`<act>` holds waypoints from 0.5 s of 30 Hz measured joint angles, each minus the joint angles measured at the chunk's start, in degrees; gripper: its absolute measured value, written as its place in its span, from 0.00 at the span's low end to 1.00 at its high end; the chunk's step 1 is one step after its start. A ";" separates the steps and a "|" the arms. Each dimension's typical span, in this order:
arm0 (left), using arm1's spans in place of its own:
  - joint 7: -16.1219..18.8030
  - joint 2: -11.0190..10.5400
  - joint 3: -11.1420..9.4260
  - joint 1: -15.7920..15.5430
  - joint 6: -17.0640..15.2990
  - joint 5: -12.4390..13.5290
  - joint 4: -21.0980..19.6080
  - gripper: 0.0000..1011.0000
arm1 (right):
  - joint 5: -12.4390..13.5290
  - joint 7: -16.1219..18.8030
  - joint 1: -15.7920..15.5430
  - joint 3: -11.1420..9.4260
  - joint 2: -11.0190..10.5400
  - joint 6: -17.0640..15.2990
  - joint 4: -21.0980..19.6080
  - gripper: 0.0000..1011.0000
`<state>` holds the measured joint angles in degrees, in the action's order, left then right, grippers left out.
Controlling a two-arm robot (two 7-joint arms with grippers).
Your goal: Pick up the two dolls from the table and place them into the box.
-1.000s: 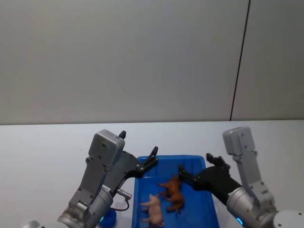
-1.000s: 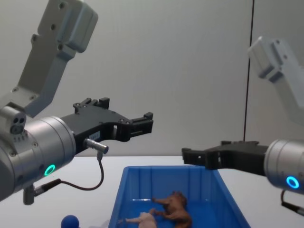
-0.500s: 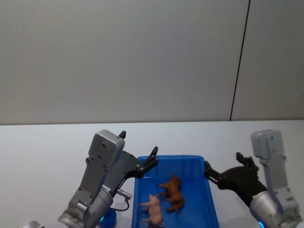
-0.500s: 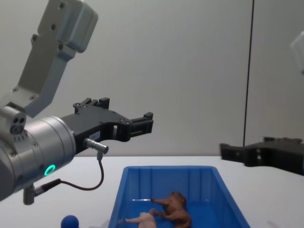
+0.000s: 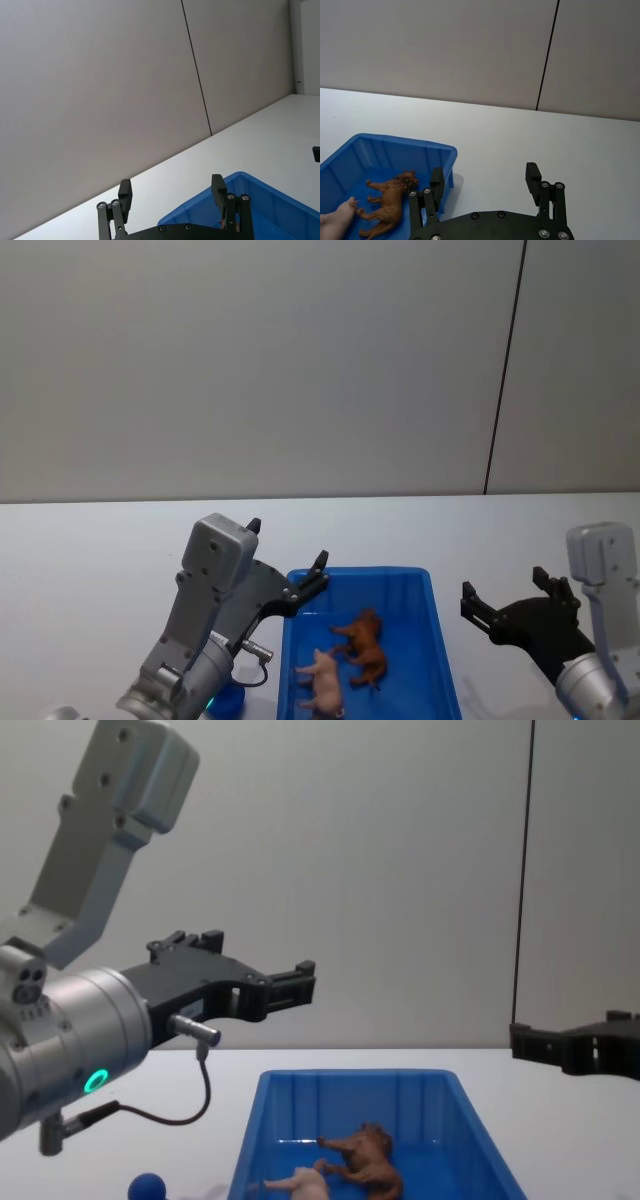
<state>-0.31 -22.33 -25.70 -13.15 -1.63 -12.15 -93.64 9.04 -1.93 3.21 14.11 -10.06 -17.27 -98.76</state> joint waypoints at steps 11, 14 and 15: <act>1.62 -2.14 1.41 1.76 -5.12 -2.80 -2.15 0.99 | 0.33 -0.84 -0.72 -0.31 -0.47 0.18 -0.69 0.99; 2.02 -2.95 1.89 2.39 -6.76 -3.81 -2.78 0.99 | 0.38 -0.98 -0.85 -0.38 -0.55 0.21 -0.81 0.99; 2.12 -3.14 2.00 2.55 -7.28 -4.14 -2.92 0.99 | 0.40 -1.03 -0.89 -0.41 -0.58 0.22 -0.86 0.99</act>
<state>1.81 -25.46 -23.70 -10.60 -8.91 -16.28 -96.57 9.44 -2.96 2.33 13.71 -10.64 -17.05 -99.62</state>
